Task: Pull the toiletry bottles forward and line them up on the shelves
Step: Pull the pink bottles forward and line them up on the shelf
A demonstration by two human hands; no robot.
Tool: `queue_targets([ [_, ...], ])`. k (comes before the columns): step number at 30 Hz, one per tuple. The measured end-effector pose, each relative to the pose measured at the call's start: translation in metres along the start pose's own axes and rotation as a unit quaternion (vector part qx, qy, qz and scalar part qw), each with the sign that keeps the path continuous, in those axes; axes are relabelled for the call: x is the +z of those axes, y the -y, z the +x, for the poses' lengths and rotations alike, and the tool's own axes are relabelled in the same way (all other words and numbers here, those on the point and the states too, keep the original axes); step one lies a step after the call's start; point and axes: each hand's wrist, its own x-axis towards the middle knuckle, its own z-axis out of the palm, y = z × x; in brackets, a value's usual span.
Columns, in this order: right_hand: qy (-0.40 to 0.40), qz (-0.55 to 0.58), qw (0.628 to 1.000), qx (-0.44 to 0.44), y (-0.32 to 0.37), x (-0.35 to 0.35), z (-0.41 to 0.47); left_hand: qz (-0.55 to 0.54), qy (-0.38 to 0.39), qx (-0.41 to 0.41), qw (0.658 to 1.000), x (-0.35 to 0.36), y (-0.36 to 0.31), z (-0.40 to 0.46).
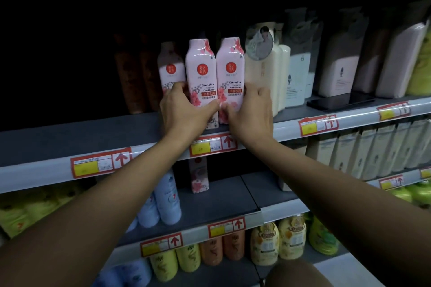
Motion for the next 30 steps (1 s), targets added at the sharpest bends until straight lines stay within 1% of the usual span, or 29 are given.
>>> queue_targets([
  [4, -0.007, 0.016, 1.0, -0.003, 0.0, -0.001, -0.005, -0.019, -0.021, -0.007, 1.0, -0.002, -0.001, -0.007],
  [9, -0.01, 0.03, 0.999, -0.037, 0.0, -0.002, -0.008, -0.028, -0.026, 0.018, 0.999, -0.009, -0.001, -0.018],
  [13, 0.012, 0.062, 0.998, -0.017, 0.002, -0.006, -0.003, -0.032, -0.042, 0.03, 0.998, -0.014, 0.0, -0.025],
  [19, 0.026, 0.082, 0.996, -0.038, 0.002, -0.018, -0.008, -0.056, -0.044, 0.042, 0.997, -0.02, 0.005, -0.033],
  [22, 0.016, 0.116, 0.992, -0.05, 0.005, -0.025, -0.017, -0.074, -0.059, 0.042, 0.995, -0.023, 0.006, -0.04],
  [25, -0.004, 0.142, 0.986, -0.088, 0.006, -0.031, -0.03, -0.095, -0.074, 0.042, 0.992, -0.028, 0.005, -0.048],
  [30, -0.038, 0.202, 0.973, -0.106, 0.012, -0.05, -0.042, -0.105, -0.095, 0.069, 0.987, -0.048, -0.007, -0.056],
])
